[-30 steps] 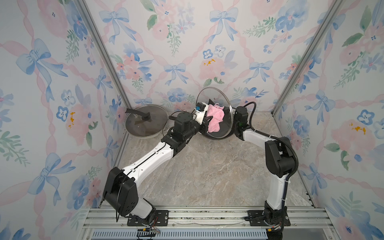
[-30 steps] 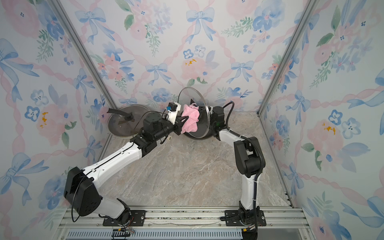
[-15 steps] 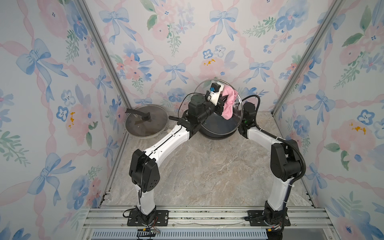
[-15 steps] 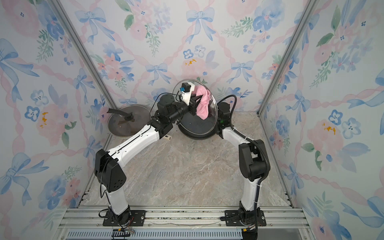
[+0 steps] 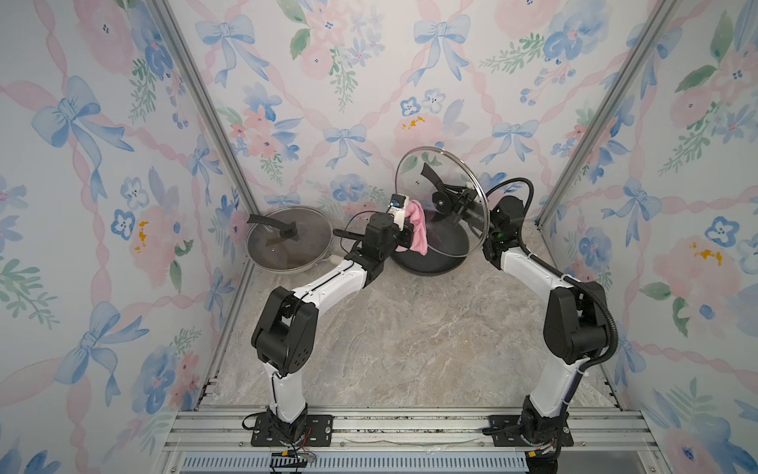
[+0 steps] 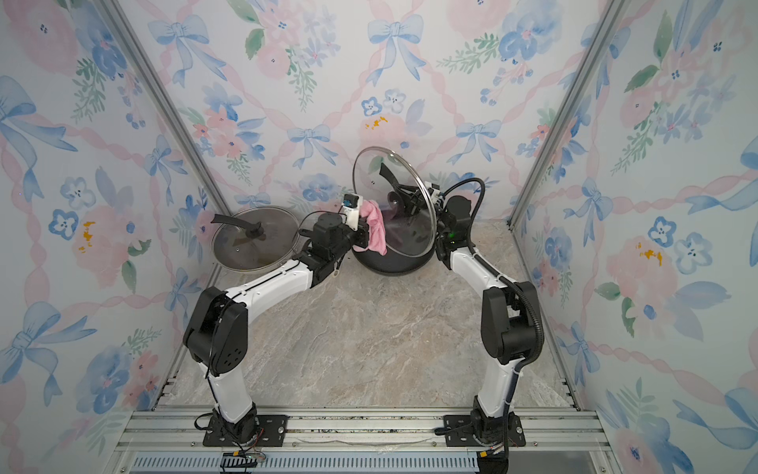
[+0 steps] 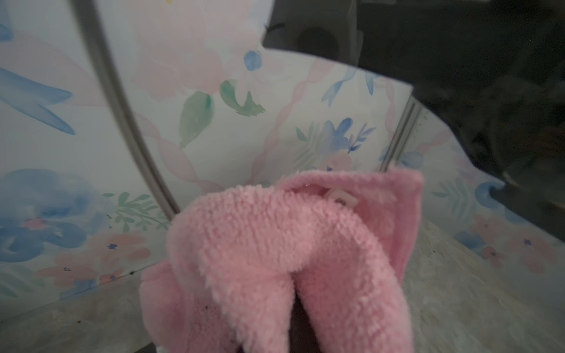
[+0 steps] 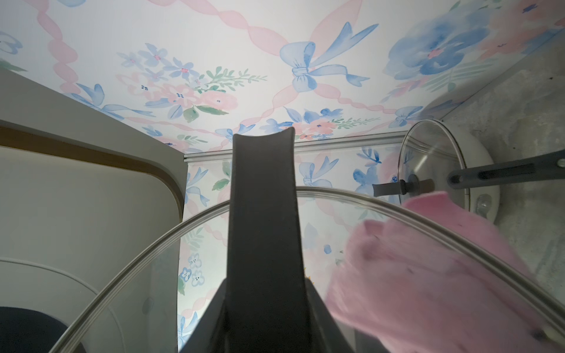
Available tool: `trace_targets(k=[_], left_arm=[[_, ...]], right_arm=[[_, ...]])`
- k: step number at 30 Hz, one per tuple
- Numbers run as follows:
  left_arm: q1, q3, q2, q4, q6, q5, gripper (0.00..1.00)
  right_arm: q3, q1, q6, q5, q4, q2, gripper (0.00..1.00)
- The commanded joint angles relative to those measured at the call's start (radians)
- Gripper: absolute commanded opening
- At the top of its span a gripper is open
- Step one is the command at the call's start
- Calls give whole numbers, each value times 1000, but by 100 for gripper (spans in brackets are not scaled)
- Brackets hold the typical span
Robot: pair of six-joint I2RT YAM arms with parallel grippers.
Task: Wipe the pot lid with a cloth
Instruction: Wipe the pot lid.
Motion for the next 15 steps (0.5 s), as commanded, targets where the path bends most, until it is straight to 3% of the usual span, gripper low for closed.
trace_targets(k=[1,6,12,15], left_arm=[[-141,89,-39,19,63,172,6],[-214,251,-44,18,91,283,6],[-200,288,-50,49,121,168,6],[-157,272,-29,59,102,52,6]], right_arm=[[145,23,55,-43,190,-1,0],[193,35,72,-38,185,68,0],[180,37,71,-39,194,65,0],[170,34,70,-39,205,50,0]])
